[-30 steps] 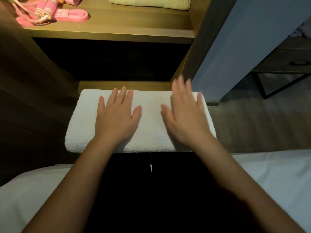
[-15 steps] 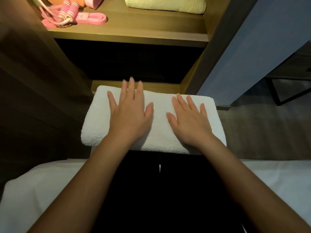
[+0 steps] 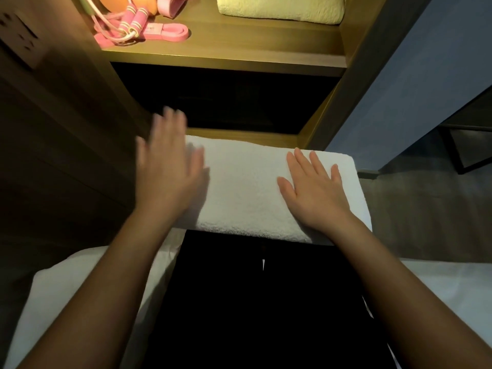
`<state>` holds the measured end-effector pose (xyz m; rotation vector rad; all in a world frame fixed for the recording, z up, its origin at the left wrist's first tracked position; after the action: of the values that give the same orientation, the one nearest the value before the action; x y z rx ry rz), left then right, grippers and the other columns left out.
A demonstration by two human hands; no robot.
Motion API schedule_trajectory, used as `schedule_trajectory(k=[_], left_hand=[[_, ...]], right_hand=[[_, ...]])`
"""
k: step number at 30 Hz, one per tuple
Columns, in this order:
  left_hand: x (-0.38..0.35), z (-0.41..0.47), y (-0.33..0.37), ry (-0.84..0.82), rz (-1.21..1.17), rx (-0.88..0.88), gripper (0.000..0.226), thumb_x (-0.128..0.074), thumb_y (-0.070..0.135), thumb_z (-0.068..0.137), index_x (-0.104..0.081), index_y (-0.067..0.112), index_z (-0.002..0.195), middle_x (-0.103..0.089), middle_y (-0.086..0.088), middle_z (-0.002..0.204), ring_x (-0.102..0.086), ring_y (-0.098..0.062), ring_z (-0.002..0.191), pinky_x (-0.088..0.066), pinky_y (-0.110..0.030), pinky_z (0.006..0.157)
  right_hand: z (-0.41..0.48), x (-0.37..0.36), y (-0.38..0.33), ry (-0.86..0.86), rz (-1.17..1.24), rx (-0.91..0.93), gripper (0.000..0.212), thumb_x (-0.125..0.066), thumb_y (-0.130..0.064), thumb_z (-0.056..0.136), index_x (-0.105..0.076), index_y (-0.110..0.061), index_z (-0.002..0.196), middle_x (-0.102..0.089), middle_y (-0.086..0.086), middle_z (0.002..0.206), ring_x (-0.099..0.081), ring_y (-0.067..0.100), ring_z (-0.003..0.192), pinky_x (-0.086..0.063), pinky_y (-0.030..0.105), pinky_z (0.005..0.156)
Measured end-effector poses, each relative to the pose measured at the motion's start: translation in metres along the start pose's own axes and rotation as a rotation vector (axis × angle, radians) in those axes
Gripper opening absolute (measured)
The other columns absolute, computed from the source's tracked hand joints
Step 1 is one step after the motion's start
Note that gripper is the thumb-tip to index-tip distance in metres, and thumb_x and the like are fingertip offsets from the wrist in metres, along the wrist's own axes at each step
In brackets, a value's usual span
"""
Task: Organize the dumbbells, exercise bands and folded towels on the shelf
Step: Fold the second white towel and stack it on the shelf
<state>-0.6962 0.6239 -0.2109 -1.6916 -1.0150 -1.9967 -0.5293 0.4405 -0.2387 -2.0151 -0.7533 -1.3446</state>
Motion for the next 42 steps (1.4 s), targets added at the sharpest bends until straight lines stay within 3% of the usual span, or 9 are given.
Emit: schedule_trajectory(k=[3, 10, 15, 21, 26, 29, 32, 38, 42], left_hand=[[-0.028, -0.01, -0.004, -0.303, 0.044, -0.027, 0.067, -0.014, 0.053, 0.099, -0.005, 0.02, 0.156, -0.001, 0.001, 0.164, 0.0, -0.017, 0.151, -0.005, -0.051, 0.122], [-0.029, -0.033, 0.043, -0.333, 0.18, -0.54, 0.078, 0.0, 0.061, 0.088, 0.001, 0.023, 0.156, 0.009, 0.003, 0.163, 0.013, -0.015, 0.15, 0.006, -0.047, 0.121], [-0.039, -0.038, 0.027, -0.204, 0.351, -0.741, 0.103, -0.051, 0.072, 0.081, -0.009, 0.014, 0.155, -0.007, -0.012, 0.163, -0.007, -0.032, 0.15, -0.014, -0.056, 0.118], [-0.034, -0.034, 0.03, -0.083, 0.189, -0.738, 0.091, -0.09, 0.042, 0.059, -0.056, -0.004, 0.13, -0.061, -0.022, 0.129, -0.06, -0.036, 0.118, -0.048, -0.051, 0.097], [-0.016, -0.02, 0.045, -0.194, 0.191, -0.699, 0.08, -0.082, 0.037, 0.068, -0.05, 0.007, 0.135, -0.06, -0.013, 0.127, -0.06, -0.033, 0.112, -0.051, -0.046, 0.093], [-0.028, -0.032, 0.049, -0.094, 0.291, -0.647, 0.091, -0.085, 0.035, 0.063, -0.045, 0.007, 0.14, -0.056, -0.014, 0.132, -0.054, -0.032, 0.12, -0.042, -0.047, 0.103], [-0.034, -0.031, 0.05, 0.05, 0.226, -0.659, 0.056, -0.081, 0.018, 0.061, -0.064, 0.004, 0.113, -0.069, -0.013, 0.098, -0.065, -0.034, 0.087, -0.054, -0.039, 0.073], [-0.004, 0.013, 0.062, -0.23, 0.281, -0.603, 0.039, -0.059, 0.041, 0.085, -0.056, 0.029, 0.122, -0.068, 0.0, 0.104, -0.062, -0.028, 0.095, -0.041, -0.033, 0.069], [-0.009, 0.006, 0.079, -0.227, 0.327, -0.611, 0.052, -0.063, 0.047, 0.083, -0.047, 0.024, 0.127, -0.061, -0.002, 0.114, -0.06, -0.027, 0.101, -0.044, -0.037, 0.076]], right_hand=[[-0.001, -0.001, -0.002, 0.014, -0.019, 0.01, 0.067, -0.01, -0.06, 0.097, 0.002, -0.028, 0.155, 0.012, -0.006, 0.163, 0.011, 0.021, 0.15, 0.009, 0.053, 0.116], [-0.003, -0.001, 0.0, 0.025, -0.017, -0.005, 0.064, -0.012, -0.056, 0.099, -0.002, -0.027, 0.156, 0.007, -0.006, 0.163, 0.008, 0.019, 0.15, 0.008, 0.049, 0.117], [-0.03, 0.001, 0.0, 0.175, 0.049, 0.187, 0.063, -0.015, -0.05, 0.098, -0.021, -0.021, 0.154, -0.017, -0.004, 0.162, -0.011, 0.014, 0.15, 0.004, 0.032, 0.118], [-0.057, -0.017, 0.001, 0.228, -0.091, 0.318, 0.088, -0.043, -0.07, 0.085, -0.023, -0.017, 0.153, -0.023, 0.004, 0.16, -0.02, 0.027, 0.148, -0.002, 0.048, 0.117], [-0.051, -0.019, 0.003, 0.293, -0.144, 0.287, 0.098, -0.089, -0.035, 0.061, -0.043, -0.008, 0.143, -0.049, 0.015, 0.144, -0.048, 0.04, 0.13, -0.029, 0.054, 0.107], [-0.047, 0.0, 0.001, 0.298, -0.122, 0.319, 0.072, -0.084, -0.033, 0.065, -0.059, -0.012, 0.13, -0.067, 0.012, 0.122, -0.065, 0.036, 0.108, -0.053, 0.048, 0.087], [-0.039, 0.023, -0.001, 0.222, -0.038, 0.333, 0.047, -0.064, -0.04, 0.083, -0.058, -0.03, 0.129, -0.069, -0.003, 0.115, -0.064, 0.025, 0.103, -0.054, 0.039, 0.081], [-0.046, 0.014, 0.007, 0.283, -0.006, 0.257, 0.079, -0.077, -0.037, 0.077, -0.04, -0.022, 0.145, -0.051, 0.003, 0.142, -0.048, 0.027, 0.127, -0.035, 0.046, 0.108], [-0.055, 0.004, 0.025, 0.467, 0.04, 0.208, 0.052, -0.077, -0.024, 0.076, -0.061, -0.014, 0.125, -0.067, 0.007, 0.12, -0.063, 0.032, 0.108, -0.048, 0.045, 0.096]])
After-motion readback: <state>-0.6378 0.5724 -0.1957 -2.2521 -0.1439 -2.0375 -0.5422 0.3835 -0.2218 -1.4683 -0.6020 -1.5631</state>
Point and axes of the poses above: each hand's wrist, its own z-axis towards the middle knuckle, its own x-axis out of the back of the hand, y = z × x, the point moved 1 cm from there along z, towards the middle knuckle
